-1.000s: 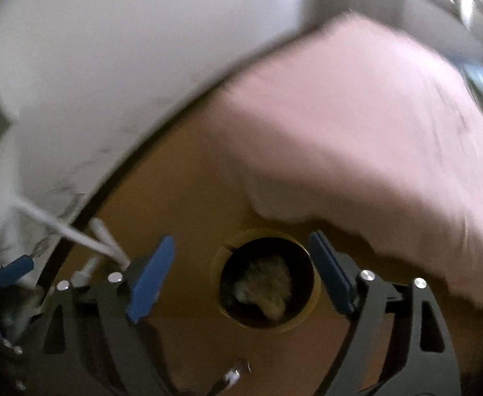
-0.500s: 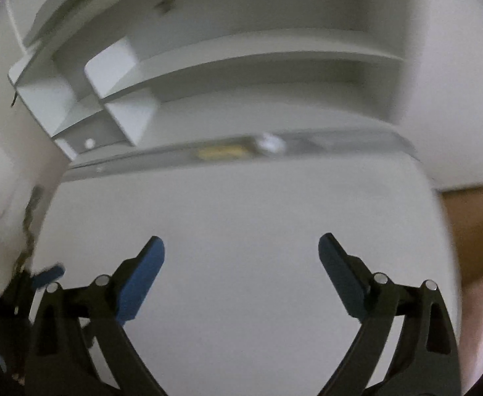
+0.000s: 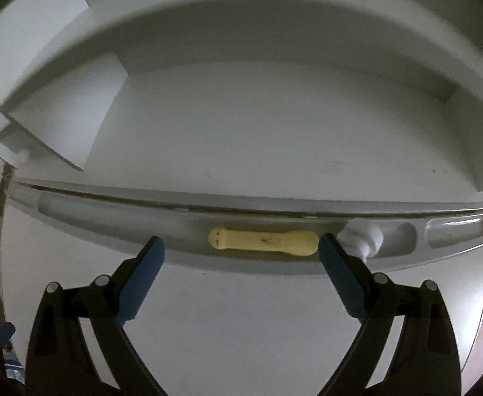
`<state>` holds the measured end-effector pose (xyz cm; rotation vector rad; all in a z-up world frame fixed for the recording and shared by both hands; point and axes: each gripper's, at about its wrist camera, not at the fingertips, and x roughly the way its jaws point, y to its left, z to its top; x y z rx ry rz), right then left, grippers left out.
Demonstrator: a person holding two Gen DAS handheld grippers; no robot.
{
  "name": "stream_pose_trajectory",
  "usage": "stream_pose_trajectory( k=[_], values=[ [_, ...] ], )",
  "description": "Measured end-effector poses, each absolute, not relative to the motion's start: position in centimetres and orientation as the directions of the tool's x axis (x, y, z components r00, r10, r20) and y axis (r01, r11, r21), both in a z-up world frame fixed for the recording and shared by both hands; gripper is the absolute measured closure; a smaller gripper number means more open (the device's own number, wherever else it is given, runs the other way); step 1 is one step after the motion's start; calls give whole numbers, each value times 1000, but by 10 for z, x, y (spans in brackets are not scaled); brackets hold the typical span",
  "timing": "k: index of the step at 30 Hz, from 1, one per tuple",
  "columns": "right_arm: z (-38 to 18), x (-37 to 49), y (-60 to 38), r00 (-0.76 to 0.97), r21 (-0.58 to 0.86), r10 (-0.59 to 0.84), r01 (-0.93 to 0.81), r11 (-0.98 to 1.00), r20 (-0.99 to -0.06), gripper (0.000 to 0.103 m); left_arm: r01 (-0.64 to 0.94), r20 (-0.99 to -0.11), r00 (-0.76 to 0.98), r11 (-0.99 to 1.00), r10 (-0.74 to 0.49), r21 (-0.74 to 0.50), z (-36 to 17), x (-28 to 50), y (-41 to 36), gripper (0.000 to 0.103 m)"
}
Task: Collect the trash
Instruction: 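Grasp the yellow stick on the desk ledge with the right tool, then grasp the white cap on the desk ledge with the left tool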
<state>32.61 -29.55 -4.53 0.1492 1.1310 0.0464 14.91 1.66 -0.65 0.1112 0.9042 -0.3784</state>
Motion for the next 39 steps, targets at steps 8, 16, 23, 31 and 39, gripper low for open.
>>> stream_pose_trajectory(
  k=[8, 16, 23, 31, 39],
  values=[
    [-57, 343, -298, 406, 140, 109, 47, 989, -908, 12, 411, -786, 532, 908, -315, -85, -10, 161, -3, 6],
    [-62, 345, -298, 403, 116, 87, 48, 992, -911, 17, 411, -799, 511, 906, -318, -97, -13, 168, -12, 6],
    [-59, 338, -326, 425, 140, 94, 78, 987, -900, 28, 413, -803, 505, 906, -316, -96, -12, 165, -24, 6],
    [-17, 297, -351, 532, 260, 198, 44, 965, -823, 28, 416, -815, 503, 907, -287, -62, -10, 171, -50, 6],
    [18, 190, -451, 653, 357, 195, 124, 926, -732, 28, 479, -799, 512, 877, -316, -40, 1, 229, -157, 6]
  ],
)
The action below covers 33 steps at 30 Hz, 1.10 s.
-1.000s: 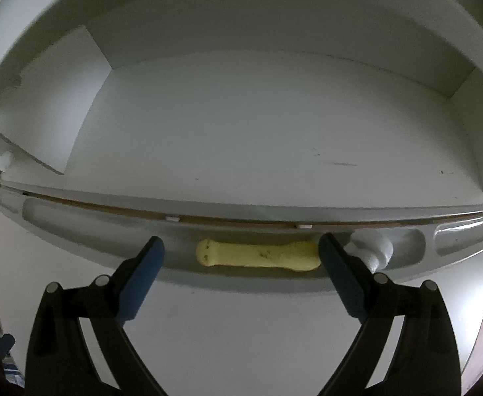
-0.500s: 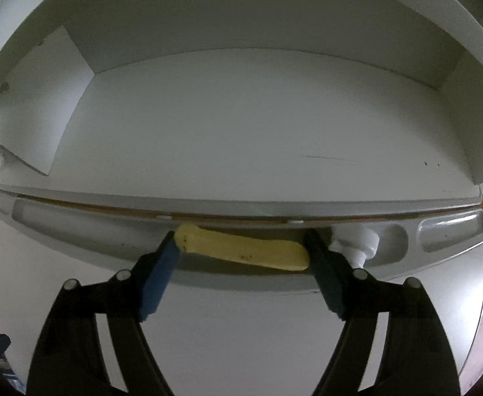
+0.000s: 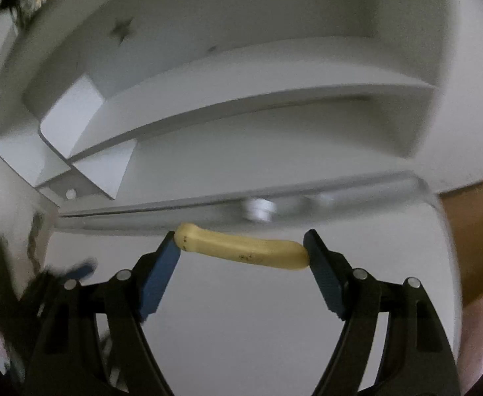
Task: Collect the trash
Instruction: 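Grasp the white cap on the desk ledge with the left tool, then carry the cap and yellow stick over the bin and open both tools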
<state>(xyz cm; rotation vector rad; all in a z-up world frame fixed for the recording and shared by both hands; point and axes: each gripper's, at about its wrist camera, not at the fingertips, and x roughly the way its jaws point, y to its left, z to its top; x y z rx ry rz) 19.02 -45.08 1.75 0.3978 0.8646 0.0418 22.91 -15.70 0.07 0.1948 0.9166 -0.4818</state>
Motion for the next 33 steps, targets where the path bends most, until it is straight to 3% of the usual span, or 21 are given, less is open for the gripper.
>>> stream_pose_trajectory(
  k=[7, 10, 12, 14, 19, 27, 33],
  values=[
    [-15, 86, -508, 649, 378, 132, 256, 890, -750, 28, 433, -816, 484, 897, -315, -89, -20, 289, -254, 7],
    [-29, 58, -520, 642, 390, 126, 288, 875, -756, 28, 395, -810, 531, 918, -247, -21, -26, 301, -270, 8],
    [-39, 39, -531, 641, 404, 130, 302, 863, -756, 28, 373, -827, 510, 927, -235, -33, -34, 311, -272, 23],
    [-47, 27, -540, 643, 420, 134, 314, 852, -754, 28, 359, -853, 470, 932, -228, -52, -44, 318, -274, 45],
    [-64, 5, -556, 644, 444, 138, 341, 829, -752, 28, 370, -858, 460, 928, -228, -48, -50, 319, -281, 73],
    [-77, -64, -582, 676, 467, 66, 432, 771, -734, 28, 438, -818, 498, 898, -289, -50, -20, 274, -298, 73],
    [-97, -172, -607, 625, 409, -99, 613, 675, -774, 28, 692, -775, 414, 718, -477, -72, 10, 133, -360, 73]
  ],
)
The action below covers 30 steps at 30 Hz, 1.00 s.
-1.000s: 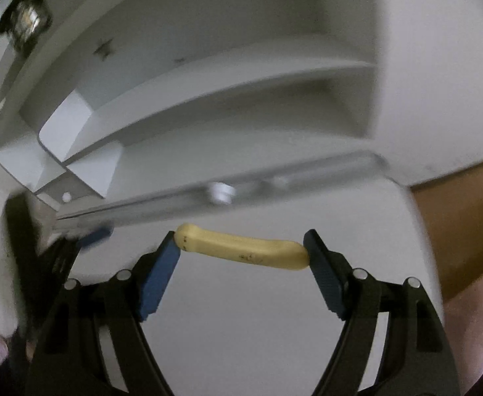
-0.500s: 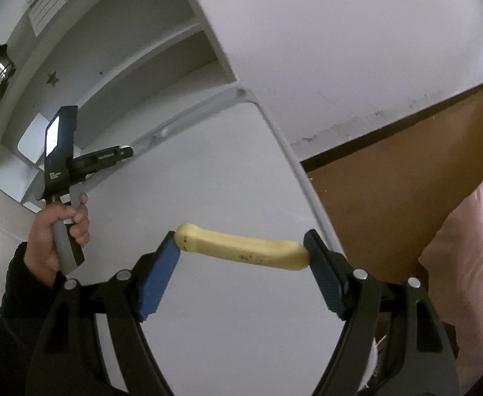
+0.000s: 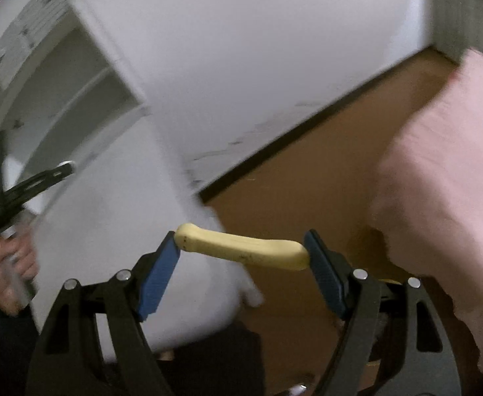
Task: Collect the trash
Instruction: 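Carry the cap and yellow stick over the bin and open both tools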
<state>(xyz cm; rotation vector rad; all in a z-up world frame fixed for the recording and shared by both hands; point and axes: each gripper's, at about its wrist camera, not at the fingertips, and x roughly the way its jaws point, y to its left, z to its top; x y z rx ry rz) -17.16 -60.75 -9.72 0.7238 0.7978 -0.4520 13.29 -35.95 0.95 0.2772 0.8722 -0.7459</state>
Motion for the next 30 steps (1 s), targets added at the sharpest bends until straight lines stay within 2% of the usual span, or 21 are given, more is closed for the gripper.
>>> stream_pose_trajectory(
  k=[4, 7, 13, 16, 21, 30],
  values=[
    [-131, -259, -625, 561, 394, -162, 731, 557, -812, 28, 884, -769, 223, 457, -599, -100, 4, 2, -414, 73],
    [-164, -324, -634, 513, 394, -172, 798, 457, -841, 28, 959, -764, 91, 264, -639, -106, -5, -82, -446, 73],
    [-240, -402, -649, 433, 384, -110, 871, 305, -895, 28, 991, -789, -91, 19, -607, -129, -63, -190, -496, 73],
    [-275, -419, -654, 417, 387, -63, 883, 264, -907, 28, 992, -818, -119, -31, -563, -123, -102, -214, -514, 73],
    [-313, -429, -661, 409, 398, 3, 885, 242, -912, 28, 992, -855, -123, -50, -503, -113, -150, -213, -552, 73],
    [-324, -411, -676, 443, 439, 37, 866, 239, -896, 25, 992, -882, -124, -41, -455, -119, -166, -221, -554, 73]
  ],
)
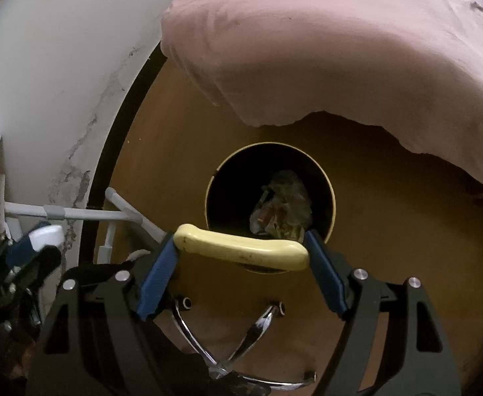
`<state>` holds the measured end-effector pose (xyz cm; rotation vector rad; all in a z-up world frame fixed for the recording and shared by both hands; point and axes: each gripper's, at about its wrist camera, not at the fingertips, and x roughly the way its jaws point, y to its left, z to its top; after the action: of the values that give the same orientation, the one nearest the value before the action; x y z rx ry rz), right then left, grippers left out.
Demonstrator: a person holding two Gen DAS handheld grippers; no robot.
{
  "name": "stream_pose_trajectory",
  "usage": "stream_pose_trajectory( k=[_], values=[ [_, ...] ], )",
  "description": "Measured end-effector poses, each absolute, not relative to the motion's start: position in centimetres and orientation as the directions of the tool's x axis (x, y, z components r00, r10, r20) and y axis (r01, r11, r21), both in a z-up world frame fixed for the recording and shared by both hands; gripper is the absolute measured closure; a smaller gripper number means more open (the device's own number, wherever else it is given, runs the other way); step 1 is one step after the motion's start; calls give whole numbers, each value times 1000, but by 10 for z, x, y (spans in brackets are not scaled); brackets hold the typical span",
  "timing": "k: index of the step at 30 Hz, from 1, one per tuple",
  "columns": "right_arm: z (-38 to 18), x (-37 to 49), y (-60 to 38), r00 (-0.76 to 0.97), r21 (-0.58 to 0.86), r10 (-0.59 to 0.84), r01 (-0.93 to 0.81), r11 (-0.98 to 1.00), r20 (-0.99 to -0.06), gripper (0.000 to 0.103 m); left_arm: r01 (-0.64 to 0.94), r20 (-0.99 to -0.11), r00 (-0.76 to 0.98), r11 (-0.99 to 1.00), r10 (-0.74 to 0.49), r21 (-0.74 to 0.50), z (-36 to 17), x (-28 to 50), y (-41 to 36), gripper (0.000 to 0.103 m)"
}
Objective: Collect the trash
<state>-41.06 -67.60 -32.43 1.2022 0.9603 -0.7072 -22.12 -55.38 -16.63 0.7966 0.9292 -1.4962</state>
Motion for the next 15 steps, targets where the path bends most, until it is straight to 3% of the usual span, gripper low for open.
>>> stream_pose_trajectory(
  k=[4, 13, 15],
  values=[
    [-325, -408, -680, 457, 451, 33, 862, 231, -889, 18, 992, -888, -126, -38, -442, -122, -168, -219, -557, 73],
    [-313, -437, -683, 478, 469, -26, 870, 148, -878, 18, 982, -890, -190, -81, -415, -172, -166, -236, -575, 73],
    [-306, -449, -682, 475, 466, -53, 875, 130, -878, 17, 979, -890, -202, -93, -409, -179, -165, -242, -579, 59]
  ],
)
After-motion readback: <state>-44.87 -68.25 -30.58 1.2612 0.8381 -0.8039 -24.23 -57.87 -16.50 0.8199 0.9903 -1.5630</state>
